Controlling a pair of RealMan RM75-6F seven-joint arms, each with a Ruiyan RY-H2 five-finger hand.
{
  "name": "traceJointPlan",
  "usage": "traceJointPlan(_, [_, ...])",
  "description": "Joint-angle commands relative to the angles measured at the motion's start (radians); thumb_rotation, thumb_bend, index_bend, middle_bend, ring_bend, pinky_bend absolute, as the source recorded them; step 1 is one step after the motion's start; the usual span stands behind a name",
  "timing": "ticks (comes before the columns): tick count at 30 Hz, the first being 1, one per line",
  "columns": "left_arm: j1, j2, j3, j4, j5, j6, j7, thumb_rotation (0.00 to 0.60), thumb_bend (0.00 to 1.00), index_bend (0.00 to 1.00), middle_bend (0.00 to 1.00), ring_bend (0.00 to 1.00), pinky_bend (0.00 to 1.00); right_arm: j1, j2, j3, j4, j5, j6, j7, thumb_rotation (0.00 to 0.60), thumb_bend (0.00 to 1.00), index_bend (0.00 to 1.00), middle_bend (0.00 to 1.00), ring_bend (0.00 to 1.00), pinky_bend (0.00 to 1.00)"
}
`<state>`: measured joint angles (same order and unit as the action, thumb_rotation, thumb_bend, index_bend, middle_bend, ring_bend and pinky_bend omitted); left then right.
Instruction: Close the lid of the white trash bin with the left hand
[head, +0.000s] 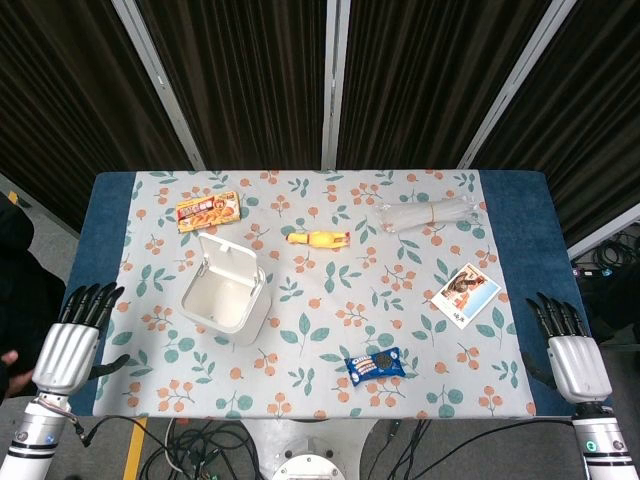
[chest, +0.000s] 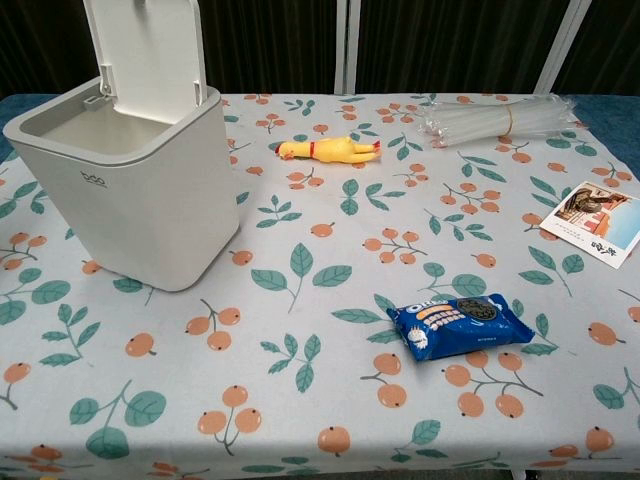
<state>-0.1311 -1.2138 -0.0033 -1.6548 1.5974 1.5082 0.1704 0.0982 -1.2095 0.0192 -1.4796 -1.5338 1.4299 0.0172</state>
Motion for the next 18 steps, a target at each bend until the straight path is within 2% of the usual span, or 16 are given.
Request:
traceJointPlan(1, [0.003, -0.002, -0.002, 0.006, 0.003, 0.007, -0.001, 0.6, 0.01, 0.0, 0.05, 0.0, 0.06, 0.0, 0.0, -0.002, 0.0, 0.0, -0.003, -0.001, 0.6, 0.27, 0.0, 0.0, 0.0, 0.0])
traceJointPlan(15, [-0.023, 0.018, -0.016, -0.011, 0.028, -0.01, -0.032, 0.6, 0.01, 0.0, 0.05, 0.0, 0.06, -0.003, 0.005, -0.004, -0.005, -0.002, 0.001, -0.011, 0.6, 0.27, 0.0, 0.0, 0.0, 0.0])
traceJointPlan(17, [-0.041, 0.028, -0.024, -0.021, 0.047, -0.015, -0.039, 0.6, 0.04, 0.0, 0.05, 0.0, 0.06, -0.004, 0.006, -0.001, 0.0, 0.006, -0.001, -0.009, 0.6, 0.27, 0.0, 0.0, 0.0, 0.0])
traceJointPlan(18, [-0.05, 0.035, -0.029, -0.027, 0.056, -0.019, -0.04, 0.6, 0.1, 0.0, 0.05, 0.0, 0.06, -0.004, 0.007, 0.0, 0.0, 0.01, -0.003, -0.008, 0.6, 0.27, 0.0, 0.0, 0.0, 0.0])
